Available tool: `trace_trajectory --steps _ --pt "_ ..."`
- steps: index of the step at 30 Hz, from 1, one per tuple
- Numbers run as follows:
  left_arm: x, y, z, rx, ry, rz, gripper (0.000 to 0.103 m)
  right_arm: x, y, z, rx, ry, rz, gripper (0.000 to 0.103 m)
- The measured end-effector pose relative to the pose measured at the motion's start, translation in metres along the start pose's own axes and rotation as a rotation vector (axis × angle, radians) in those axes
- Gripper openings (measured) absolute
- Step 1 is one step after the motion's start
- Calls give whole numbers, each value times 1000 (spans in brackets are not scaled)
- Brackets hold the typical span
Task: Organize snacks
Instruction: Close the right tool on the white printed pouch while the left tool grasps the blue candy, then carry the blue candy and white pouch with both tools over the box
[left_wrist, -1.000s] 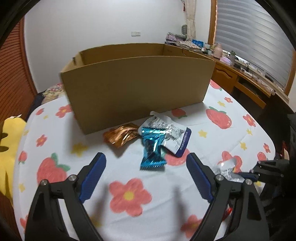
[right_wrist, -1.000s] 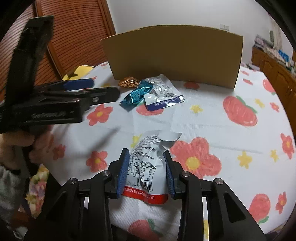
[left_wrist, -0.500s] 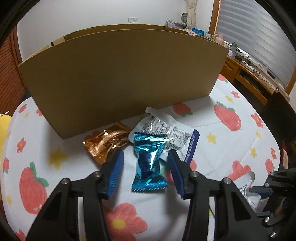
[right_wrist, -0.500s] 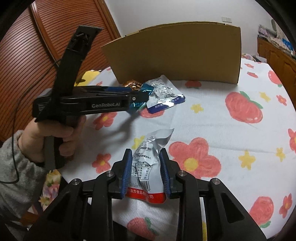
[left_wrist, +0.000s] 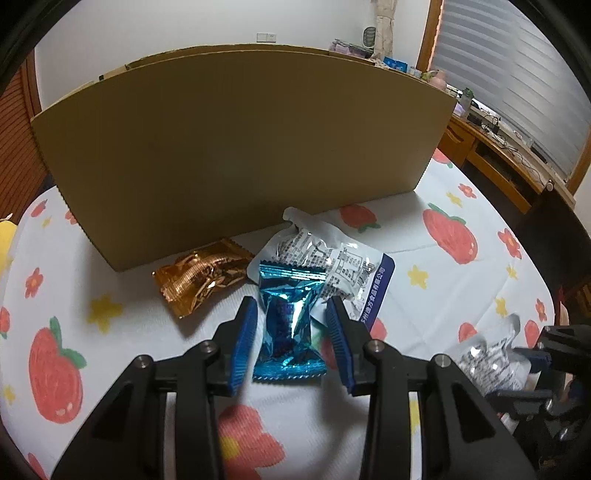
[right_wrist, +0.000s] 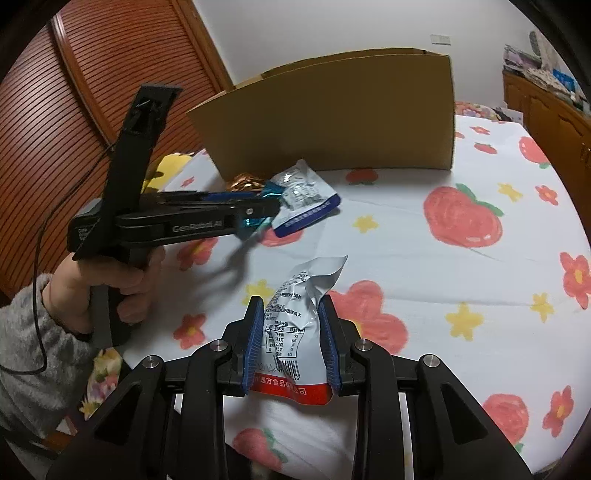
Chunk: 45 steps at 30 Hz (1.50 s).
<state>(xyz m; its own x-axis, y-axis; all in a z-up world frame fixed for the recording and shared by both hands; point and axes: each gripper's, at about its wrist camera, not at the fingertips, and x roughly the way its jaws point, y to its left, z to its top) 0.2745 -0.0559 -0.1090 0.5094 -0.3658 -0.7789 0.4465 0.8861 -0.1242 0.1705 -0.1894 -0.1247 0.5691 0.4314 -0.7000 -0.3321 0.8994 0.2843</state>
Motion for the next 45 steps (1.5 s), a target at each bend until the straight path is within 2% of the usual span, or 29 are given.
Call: trace_trajectory --steps 2,3,10,20,35,45 --pt "-3 -2 -2 5 0 -4 21 -5 -3 -1 9 -8 -5 28" --pt "-4 -2 -2 4 -2 17 18 -7 -4 0 11 -11 -7 28" --pt "-15 2 -12 -17 -2 23 17 -21 -9 2 19 -39 -27 28" --pt "-54 -6 -19 -10 -52 25 17 -40 -8 4 22 -83 -57 28" --pt "-127 -21 1 10 -219 27 17 -85 -3 15 14 -184 -86 28" --pt "-159 -31 22 43 -305 21 17 -115 0 43 -21 -260 -100 28"
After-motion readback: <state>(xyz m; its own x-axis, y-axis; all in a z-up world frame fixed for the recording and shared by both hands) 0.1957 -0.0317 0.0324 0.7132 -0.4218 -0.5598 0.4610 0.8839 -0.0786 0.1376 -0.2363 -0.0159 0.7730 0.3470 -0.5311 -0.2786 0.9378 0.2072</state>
